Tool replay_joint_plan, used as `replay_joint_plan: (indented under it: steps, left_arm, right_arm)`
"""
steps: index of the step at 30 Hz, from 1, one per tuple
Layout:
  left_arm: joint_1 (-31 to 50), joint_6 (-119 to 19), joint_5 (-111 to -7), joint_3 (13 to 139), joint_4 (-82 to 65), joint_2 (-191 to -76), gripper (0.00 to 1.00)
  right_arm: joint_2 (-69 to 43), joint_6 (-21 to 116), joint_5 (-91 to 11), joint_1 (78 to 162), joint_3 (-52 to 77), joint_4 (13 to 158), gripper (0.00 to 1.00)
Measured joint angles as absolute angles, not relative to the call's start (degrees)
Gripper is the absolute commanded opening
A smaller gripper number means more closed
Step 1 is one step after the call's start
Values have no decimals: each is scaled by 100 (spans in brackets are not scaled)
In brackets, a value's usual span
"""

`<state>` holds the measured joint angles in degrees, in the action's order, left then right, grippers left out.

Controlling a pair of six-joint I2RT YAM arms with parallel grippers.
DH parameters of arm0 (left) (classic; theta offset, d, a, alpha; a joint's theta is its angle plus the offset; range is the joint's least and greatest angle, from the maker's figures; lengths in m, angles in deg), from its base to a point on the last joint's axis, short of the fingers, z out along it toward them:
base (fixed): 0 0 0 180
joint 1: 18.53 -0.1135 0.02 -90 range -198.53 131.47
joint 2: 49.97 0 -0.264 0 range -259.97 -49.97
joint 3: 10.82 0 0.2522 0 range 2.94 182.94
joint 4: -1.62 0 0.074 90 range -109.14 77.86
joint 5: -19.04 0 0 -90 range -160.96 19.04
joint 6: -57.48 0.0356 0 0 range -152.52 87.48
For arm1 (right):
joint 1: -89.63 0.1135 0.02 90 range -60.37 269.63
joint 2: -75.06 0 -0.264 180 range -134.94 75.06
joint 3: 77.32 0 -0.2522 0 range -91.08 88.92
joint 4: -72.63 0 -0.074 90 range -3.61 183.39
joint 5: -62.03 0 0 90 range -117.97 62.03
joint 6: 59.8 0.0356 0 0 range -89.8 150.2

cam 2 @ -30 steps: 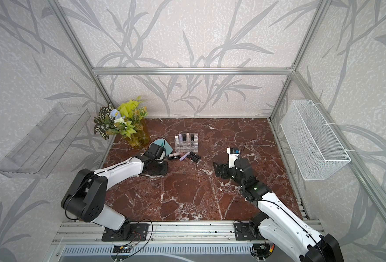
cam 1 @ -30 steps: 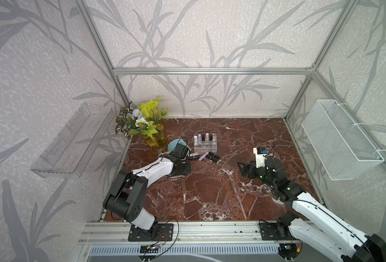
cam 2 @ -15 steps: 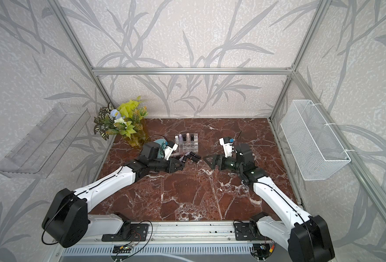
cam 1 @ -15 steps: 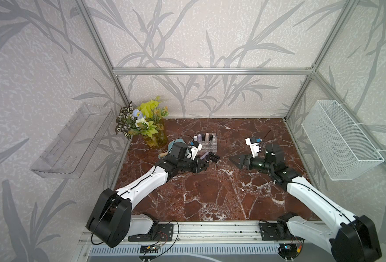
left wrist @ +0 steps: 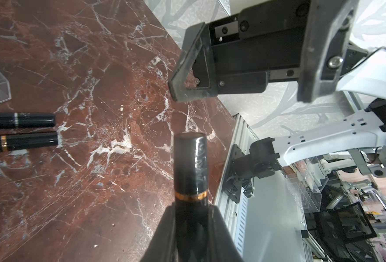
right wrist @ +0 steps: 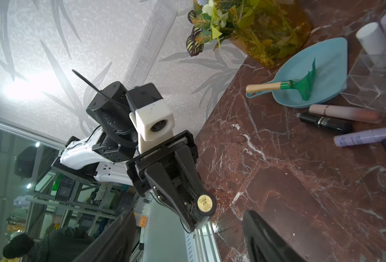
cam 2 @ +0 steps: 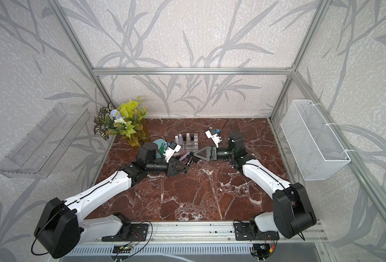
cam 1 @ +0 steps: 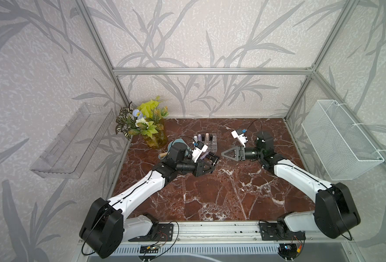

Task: Arrange the lipsticks in the organizer
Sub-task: Pick up the lipstick at the center of the board.

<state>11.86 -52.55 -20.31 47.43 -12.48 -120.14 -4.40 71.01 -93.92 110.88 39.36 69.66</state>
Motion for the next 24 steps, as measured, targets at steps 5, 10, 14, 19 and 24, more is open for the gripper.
replay_joint_plan:
  steps: [5, 10, 14, 19, 24]
  left_arm:
    - [1245, -5248, -1878, 4745, -1246, -12009, 9]
    - [1272, -5251, -1821, 4750, -1246, -11935, 9]
    - [1304, -5259, -1780, 4798, -1242, -11894, 9]
    - [1337, -5262, -1736, 4866, -1237, -11874, 9]
    - [1341, -5262, -1734, 4870, -1224, -11861, 9]
  right_arm:
    - [-440, 6819, -9580, 11145, 3801, 7261, 68]
    - [-499, 6664, -9650, 11233, 3792, 7440, 68]
    - [-633, 6625, -9648, 11335, 3737, 7493, 70]
    - [-760, 6664, -9637, 11510, 3691, 7449, 60]
    - [-823, 6686, -9611, 11657, 3617, 7392, 46]
